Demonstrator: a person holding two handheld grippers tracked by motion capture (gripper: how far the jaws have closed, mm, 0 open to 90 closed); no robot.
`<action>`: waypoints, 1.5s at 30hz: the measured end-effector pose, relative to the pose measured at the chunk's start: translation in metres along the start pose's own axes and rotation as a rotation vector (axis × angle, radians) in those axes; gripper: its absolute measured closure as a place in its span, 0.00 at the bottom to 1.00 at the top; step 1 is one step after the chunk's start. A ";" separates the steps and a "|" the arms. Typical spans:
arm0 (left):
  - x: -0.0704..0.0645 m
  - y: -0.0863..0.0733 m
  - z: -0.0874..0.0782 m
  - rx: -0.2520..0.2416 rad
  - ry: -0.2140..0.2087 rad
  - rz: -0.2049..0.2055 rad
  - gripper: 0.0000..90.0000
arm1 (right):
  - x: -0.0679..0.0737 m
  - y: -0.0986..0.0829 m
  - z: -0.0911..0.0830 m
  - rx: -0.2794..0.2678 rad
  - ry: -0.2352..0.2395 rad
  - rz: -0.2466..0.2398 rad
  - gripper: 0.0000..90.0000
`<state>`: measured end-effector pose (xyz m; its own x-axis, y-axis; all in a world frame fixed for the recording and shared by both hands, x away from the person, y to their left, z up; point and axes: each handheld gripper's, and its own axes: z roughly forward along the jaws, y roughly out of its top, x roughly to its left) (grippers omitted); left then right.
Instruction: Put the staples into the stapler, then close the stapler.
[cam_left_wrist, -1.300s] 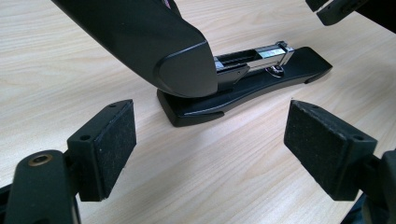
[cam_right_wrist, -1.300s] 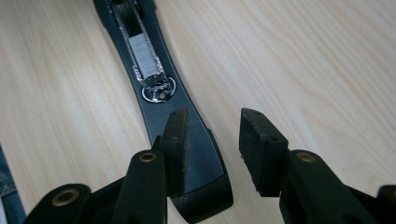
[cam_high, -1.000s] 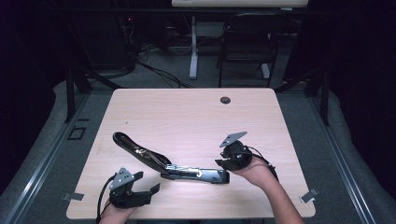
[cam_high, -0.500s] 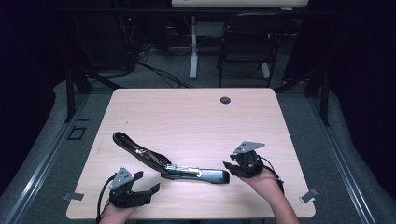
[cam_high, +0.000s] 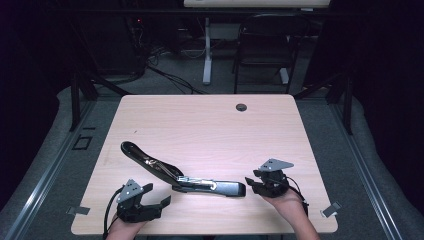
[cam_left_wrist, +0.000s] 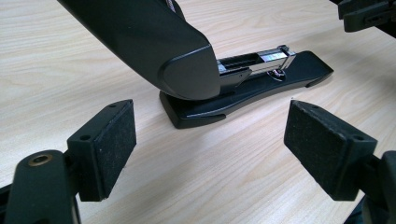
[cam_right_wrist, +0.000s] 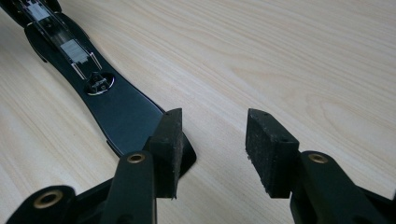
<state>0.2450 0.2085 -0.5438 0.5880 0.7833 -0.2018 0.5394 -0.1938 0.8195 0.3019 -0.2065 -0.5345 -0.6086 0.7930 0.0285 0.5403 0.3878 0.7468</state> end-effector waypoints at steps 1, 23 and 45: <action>0.000 0.000 0.000 0.002 0.000 -0.002 0.19 | -0.001 -0.001 0.000 -0.003 -0.001 0.005 0.63; 0.008 0.002 -0.004 -0.035 0.013 -0.022 0.19 | 0.005 -0.006 0.000 -0.028 0.038 0.011 0.63; 0.025 0.011 -0.017 -0.161 0.069 -0.100 0.20 | 0.014 -0.005 -0.002 -0.076 0.049 -0.020 0.67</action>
<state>0.2555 0.2355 -0.5309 0.4908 0.8337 -0.2533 0.4864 -0.0210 0.8735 0.2896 -0.1980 -0.5365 -0.6473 0.7610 0.0444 0.4833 0.3646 0.7959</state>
